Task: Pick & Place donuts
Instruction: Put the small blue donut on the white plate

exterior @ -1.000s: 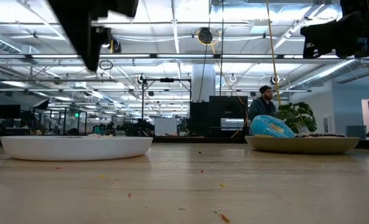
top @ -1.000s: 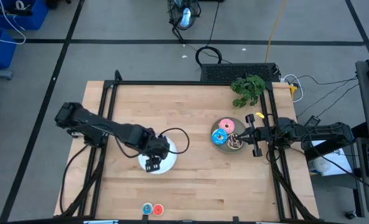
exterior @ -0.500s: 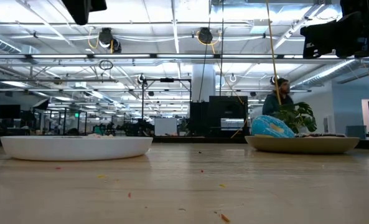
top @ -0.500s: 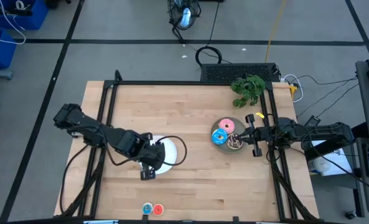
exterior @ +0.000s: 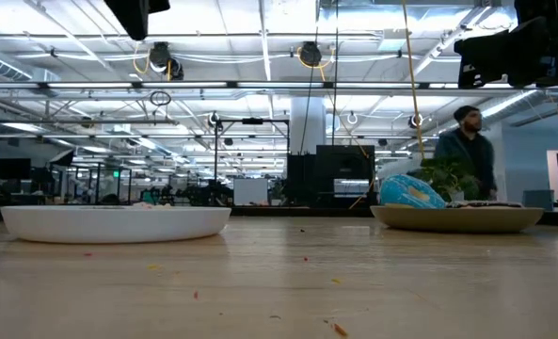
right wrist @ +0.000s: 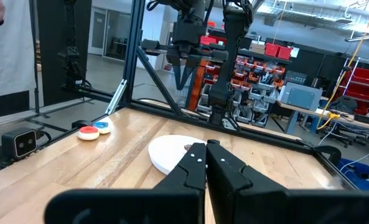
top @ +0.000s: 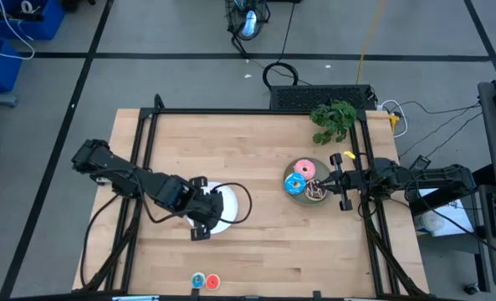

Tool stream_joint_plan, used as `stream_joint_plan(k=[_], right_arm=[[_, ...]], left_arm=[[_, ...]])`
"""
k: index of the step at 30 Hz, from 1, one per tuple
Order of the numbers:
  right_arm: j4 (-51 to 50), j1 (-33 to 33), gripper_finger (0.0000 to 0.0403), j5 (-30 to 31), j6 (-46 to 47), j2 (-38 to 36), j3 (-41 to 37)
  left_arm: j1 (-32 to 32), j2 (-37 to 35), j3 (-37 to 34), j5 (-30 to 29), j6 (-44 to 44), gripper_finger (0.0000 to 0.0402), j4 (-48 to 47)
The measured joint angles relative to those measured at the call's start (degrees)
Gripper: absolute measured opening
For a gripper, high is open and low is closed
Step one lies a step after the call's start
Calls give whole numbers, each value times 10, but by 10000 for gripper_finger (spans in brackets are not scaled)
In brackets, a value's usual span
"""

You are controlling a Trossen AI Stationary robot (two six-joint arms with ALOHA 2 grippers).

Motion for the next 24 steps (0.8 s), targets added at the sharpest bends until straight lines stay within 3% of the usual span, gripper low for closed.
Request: stream_joint_plan(k=[6, 14, 19, 24], right_arm=[[0, 0, 0, 0, 0, 0, 0], [1, 0, 0, 0, 0, 1, 0], [4, 0, 0, 0, 0, 6, 0], [3, 0, 0, 0, 0, 9, 0]], left_arm=[[-14, 0, 0, -1, -35, 4, 30], [-86, 23, 20, 9, -97, 4, 60], [-124, 82, 57, 26, -168, 3, 74], [-164, 167, 128, 76, -180, 12, 72]])
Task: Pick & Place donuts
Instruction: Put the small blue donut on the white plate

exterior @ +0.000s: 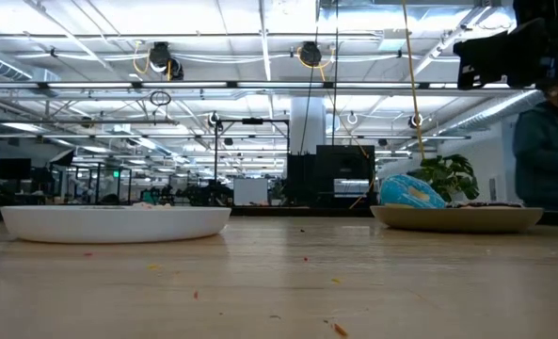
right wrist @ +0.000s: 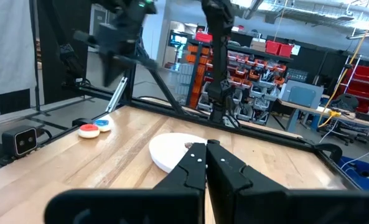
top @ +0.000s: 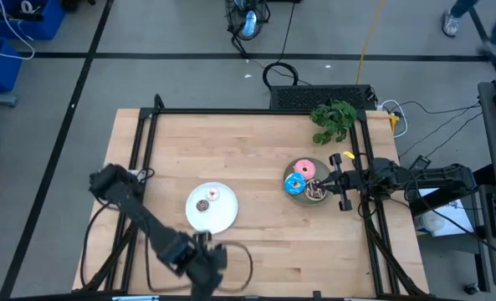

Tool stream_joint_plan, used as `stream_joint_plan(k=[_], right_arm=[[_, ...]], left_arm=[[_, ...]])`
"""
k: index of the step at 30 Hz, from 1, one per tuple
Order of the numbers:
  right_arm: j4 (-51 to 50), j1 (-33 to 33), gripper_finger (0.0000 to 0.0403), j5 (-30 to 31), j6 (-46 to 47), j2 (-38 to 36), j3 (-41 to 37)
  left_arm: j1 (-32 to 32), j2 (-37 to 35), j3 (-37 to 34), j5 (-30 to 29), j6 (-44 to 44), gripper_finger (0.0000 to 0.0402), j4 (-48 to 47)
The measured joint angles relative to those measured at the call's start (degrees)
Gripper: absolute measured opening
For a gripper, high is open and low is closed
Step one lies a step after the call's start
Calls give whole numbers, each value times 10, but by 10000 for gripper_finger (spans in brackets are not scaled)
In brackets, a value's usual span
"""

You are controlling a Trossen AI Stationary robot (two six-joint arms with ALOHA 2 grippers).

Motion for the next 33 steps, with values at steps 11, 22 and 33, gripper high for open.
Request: stream_joint_plan(k=[11, 22, 33], right_arm=[[-1, 0, 0, 0, 7, 1, 0], [4, 0, 0, 0, 7, 1, 0], [4, 0, 0, 0, 17, 1, 0]], left_arm=[[-62, 62, 74, -30, -117, 17, -21], [-79, 62, 55, -87, -249, 51, -108], [-80, 62, -22, -53, -268, 193, -18]])
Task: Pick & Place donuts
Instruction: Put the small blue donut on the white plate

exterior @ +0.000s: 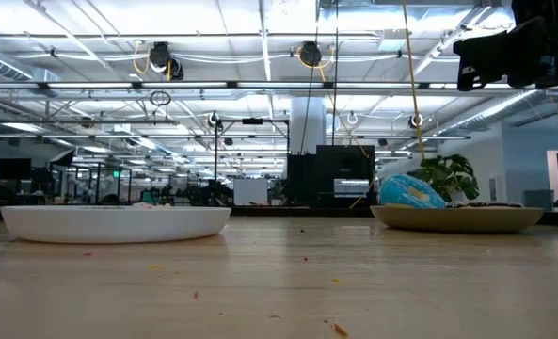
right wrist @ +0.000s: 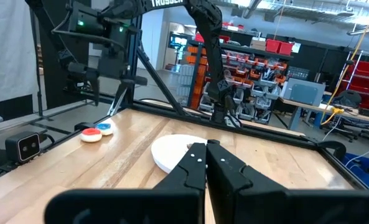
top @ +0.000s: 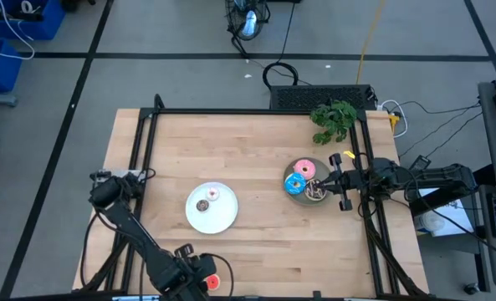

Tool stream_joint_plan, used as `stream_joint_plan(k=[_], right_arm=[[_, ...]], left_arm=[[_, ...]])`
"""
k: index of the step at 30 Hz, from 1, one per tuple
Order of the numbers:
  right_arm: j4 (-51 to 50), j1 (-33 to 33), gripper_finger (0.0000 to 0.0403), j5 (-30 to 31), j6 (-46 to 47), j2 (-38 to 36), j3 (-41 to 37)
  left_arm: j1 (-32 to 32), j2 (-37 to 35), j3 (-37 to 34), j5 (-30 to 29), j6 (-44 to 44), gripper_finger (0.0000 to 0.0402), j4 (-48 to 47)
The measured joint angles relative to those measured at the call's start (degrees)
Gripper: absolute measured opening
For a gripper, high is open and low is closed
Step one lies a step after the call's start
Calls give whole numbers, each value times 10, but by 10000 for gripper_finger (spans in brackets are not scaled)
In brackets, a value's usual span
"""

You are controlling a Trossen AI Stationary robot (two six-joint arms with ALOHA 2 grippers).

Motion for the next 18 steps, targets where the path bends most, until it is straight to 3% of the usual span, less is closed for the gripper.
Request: stream_joint_plan(k=[6, 10, 18], right_arm=[[0, 0, 0, 0, 0, 0, 0], [0, 0, 0, 0, 0, 0, 0], [0, 0, 0, 0, 0, 0, 0]], left_arm=[[-7, 0, -42, -10, -10, 263, 58], [-16, 0, -76, -6, 30, 301, 103], [-25, 0, -98, -10, 50, 328, 121]])
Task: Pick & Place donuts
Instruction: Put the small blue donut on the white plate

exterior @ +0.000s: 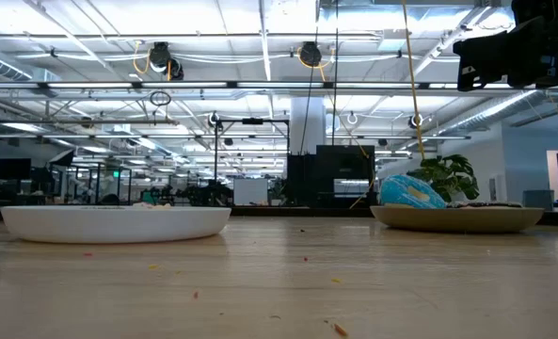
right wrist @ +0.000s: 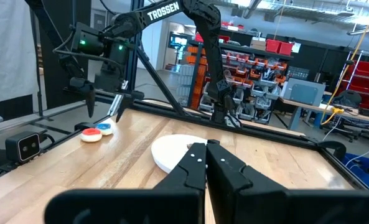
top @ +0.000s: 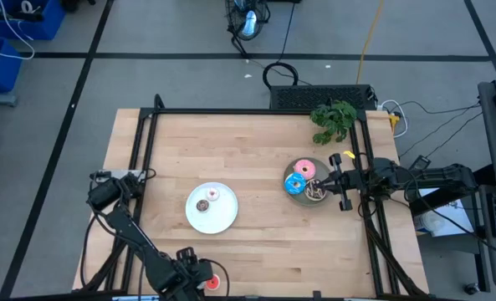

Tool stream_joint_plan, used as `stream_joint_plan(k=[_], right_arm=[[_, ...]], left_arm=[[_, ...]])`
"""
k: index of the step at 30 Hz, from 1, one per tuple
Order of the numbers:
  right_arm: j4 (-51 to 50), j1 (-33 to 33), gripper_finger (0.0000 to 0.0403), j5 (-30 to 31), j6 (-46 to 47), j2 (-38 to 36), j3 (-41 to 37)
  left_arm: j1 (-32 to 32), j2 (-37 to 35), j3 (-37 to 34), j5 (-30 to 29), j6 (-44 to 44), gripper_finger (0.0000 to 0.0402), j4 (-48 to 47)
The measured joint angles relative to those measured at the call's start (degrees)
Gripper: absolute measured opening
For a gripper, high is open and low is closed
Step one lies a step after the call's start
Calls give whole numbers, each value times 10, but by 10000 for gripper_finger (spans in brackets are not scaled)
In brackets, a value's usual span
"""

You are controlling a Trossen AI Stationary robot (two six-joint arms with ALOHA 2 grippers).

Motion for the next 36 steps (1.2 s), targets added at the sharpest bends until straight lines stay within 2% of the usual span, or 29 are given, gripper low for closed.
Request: stream_joint_plan(k=[14, 30, 36], right_arm=[[4, 0, 0, 0, 0, 0, 0], [4, 0, 0, 0, 0, 4, 0], [4, 0, 0, 0, 0, 4, 0]], left_arm=[[-3, 27, 0, 20, 8, 329, 7], [-3, 38, 0, 16, 23, 328, 13], [-3, 38, -24, 26, 24, 328, 54]])
